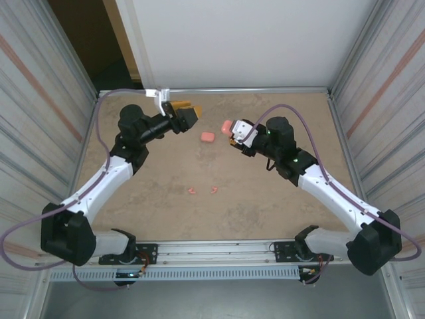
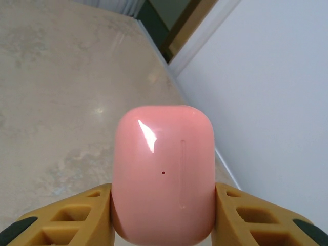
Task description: Insert wireless bluetooth earbuds into charging case
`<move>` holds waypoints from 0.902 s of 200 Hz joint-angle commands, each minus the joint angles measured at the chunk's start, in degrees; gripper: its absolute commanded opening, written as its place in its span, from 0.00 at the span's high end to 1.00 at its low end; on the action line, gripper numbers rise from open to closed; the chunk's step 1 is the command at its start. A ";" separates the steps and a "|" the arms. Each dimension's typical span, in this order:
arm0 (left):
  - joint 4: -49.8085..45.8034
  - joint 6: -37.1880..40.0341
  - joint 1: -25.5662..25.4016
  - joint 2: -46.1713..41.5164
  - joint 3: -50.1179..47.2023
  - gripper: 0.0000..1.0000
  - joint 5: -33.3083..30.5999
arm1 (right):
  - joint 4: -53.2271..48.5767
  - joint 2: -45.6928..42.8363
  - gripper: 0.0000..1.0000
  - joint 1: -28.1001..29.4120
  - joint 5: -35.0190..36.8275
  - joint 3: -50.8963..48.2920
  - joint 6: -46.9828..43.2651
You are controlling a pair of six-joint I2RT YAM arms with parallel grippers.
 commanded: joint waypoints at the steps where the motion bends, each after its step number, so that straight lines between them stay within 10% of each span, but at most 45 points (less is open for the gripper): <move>1: 2.37 -1.85 -0.42 2.03 3.59 0.17 8.51 | 2.29 -1.45 0.61 -0.30 1.21 2.40 -2.18; 180: -11.22 6.93 -8.18 12.70 17.73 0.22 16.75 | 8.80 -2.45 0.61 -0.70 2.35 5.75 -1.14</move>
